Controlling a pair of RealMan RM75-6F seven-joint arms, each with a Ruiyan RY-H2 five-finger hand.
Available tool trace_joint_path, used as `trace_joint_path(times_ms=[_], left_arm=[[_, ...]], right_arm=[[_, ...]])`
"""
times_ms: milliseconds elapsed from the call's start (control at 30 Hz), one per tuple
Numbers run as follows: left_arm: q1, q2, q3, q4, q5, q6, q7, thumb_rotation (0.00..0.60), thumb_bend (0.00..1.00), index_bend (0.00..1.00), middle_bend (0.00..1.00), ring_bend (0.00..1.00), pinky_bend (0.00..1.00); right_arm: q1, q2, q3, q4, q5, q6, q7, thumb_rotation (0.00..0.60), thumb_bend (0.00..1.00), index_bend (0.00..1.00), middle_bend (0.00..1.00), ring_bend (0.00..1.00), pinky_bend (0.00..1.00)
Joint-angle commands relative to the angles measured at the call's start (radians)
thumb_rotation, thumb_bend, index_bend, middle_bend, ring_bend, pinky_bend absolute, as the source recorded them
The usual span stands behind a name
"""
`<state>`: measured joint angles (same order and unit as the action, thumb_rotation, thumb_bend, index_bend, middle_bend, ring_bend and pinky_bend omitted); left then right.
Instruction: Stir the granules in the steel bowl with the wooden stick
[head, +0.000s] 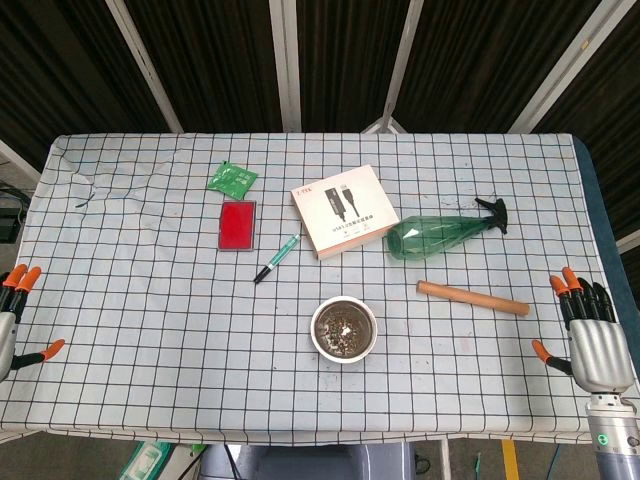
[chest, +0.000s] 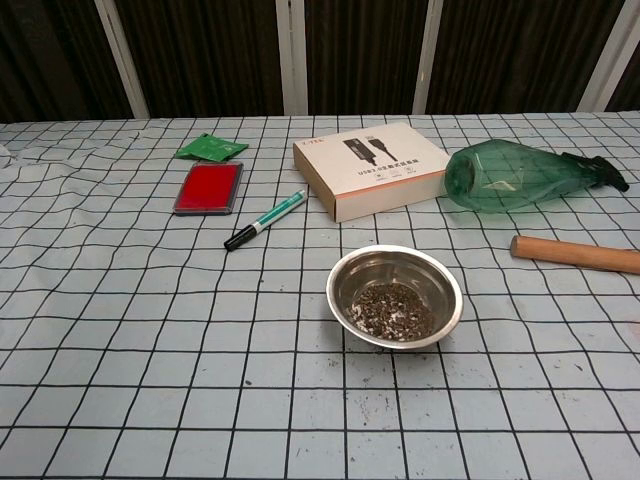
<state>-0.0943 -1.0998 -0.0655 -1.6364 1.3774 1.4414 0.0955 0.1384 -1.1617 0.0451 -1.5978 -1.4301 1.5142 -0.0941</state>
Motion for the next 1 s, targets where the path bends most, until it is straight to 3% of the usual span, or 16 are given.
trace_joint_path(times_ms=[33,267,400,567,800,1000], left_arm=[[0.001,0.0,-0.002,0.001,0.003,0.005,0.0,0.6,0.02,0.0,0.0,0.0,0.0],[0.004,-0.005,-0.005,0.006,0.006,0.015,-0.006,0.6,0.02,0.0,0.0,0.0,0.0],[0.002,-0.005,-0.004,0.01,0.014,0.013,-0.016,0.6,0.02,0.0,0.0,0.0,0.0],[0.002,-0.001,-0.002,0.015,0.022,0.011,-0.032,0.6,0.02,0.0,0.0,0.0,0.0],[-0.003,0.015,0.003,0.0,0.013,-0.019,-0.058,0.6,0.02,0.0,0.0,0.0,0.0],[-0.007,0.028,0.002,-0.009,-0.003,-0.042,-0.08,0.6,0.02,0.0,0.0,0.0,0.0]], right_arm=[[-0.003,0.0,-0.001,-0.003,-0.006,-0.002,-0.002,0.6,0.25,0.0,0.0,0.0,0.0],[0.008,-0.011,0.021,-0.036,-0.007,-0.015,0.006,0.6,0.25,0.01,0.02,0.01,0.0],[0.038,-0.022,0.05,-0.062,0.024,-0.057,-0.033,0.6,0.25,0.14,0.15,0.1,0.0],[0.103,-0.057,0.093,-0.086,0.089,-0.144,-0.13,0.6,0.25,0.21,0.22,0.18,0.0],[0.217,-0.178,0.149,-0.046,0.181,-0.251,-0.296,0.6,0.25,0.31,0.32,0.27,0.0],[0.282,-0.286,0.179,0.023,0.258,-0.295,-0.382,0.6,0.25,0.32,0.32,0.28,0.0]])
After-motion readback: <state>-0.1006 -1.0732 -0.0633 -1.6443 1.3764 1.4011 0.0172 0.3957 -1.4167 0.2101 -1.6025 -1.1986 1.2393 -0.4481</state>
